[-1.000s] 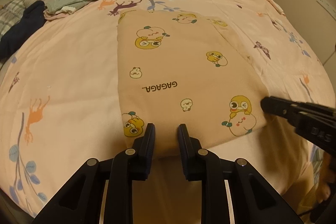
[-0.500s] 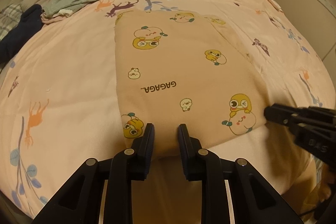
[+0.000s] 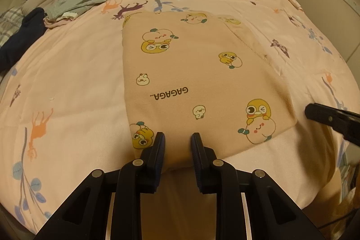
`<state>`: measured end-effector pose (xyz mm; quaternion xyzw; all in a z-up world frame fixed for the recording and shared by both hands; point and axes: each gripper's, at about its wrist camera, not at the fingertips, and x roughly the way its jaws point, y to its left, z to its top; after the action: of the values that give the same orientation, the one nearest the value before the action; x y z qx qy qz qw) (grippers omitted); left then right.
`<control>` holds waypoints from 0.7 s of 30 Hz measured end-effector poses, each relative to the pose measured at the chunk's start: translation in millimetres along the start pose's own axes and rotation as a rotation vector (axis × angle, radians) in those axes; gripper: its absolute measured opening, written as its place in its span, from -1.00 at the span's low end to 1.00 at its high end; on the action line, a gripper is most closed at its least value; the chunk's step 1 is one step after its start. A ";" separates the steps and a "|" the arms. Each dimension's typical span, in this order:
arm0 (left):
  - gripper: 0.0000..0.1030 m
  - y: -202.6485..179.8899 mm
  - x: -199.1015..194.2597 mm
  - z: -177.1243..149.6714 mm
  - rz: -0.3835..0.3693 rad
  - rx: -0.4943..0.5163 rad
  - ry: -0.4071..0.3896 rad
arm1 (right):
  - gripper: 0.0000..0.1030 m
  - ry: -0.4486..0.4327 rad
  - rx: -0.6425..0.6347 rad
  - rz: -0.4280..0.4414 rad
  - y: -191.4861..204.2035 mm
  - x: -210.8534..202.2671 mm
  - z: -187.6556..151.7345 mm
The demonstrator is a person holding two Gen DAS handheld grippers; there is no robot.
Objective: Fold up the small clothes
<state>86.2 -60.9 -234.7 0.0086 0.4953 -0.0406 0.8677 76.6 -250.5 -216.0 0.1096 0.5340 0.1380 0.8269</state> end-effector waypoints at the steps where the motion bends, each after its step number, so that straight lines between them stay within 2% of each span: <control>1: -0.55 -0.6 0.1 -0.3 0.003 0.001 0.000 | -0.47 0.006 -0.021 0.014 5.2 1.1 -1.4; 4: -0.54 -2.1 0.2 -0.8 0.010 0.005 -0.001 | -0.48 0.007 -0.056 0.043 16.2 10.0 -3.7; 6: -0.54 -1.8 -0.1 -1.3 0.009 0.005 -0.002 | -0.66 -0.003 -0.036 0.056 14.6 21.9 -2.2; 8: -0.54 -0.8 0.2 -1.6 0.004 0.005 -0.004 | -0.66 0.005 -0.006 -0.009 8.9 33.9 -0.6; 13: -0.54 0.3 0.2 -1.7 0.000 0.011 -0.005 | -0.61 -0.014 -0.067 -0.022 22.3 24.3 5.8; 18: -0.53 -2.7 0.8 -0.9 0.014 0.017 -0.003 | -0.60 -0.094 -0.077 0.047 29.1 9.8 12.8; 21: -0.53 -2.7 0.6 -1.5 0.014 0.021 -0.007 | -0.59 -0.057 -0.109 0.038 31.7 22.1 13.0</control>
<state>85.0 -63.6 -235.9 0.0209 0.4918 -0.0398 0.8695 93.7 -213.6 -219.2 0.0784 0.4999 0.1793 0.8437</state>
